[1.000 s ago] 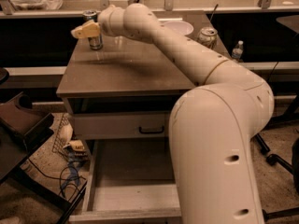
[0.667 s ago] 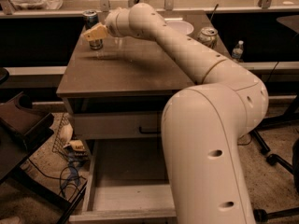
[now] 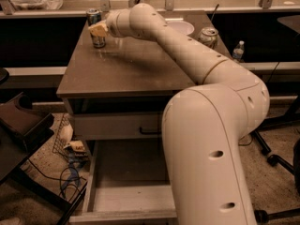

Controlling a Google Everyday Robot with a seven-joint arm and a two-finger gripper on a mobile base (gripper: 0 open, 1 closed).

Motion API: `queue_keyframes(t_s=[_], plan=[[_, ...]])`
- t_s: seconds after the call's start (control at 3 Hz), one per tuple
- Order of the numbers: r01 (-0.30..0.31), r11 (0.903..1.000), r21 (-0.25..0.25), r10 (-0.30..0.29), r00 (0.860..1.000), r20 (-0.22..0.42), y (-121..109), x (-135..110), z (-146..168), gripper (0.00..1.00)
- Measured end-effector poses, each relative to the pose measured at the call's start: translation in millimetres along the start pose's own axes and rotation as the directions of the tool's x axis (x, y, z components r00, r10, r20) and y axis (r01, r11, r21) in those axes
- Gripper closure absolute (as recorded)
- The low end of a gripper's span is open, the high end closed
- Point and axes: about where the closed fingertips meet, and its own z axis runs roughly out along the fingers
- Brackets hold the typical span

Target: Place redbull can into middle drawer

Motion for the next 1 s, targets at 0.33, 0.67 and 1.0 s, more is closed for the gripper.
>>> queue_keyframes(t_s=[0.33,0.67,1.0], plan=[[0.000,1.0000,-0.004,0.000,1.000,-0.001,2.8,0.6,2.5,0.65],[-0.001,1.0000,-0.008,0.001,1.000,-0.002,5.3,1.3,4.7,0.88],[-0.001,0.9999,-0.012,0.001,1.000,-0.002,7.6,2.0,6.8,1.00]])
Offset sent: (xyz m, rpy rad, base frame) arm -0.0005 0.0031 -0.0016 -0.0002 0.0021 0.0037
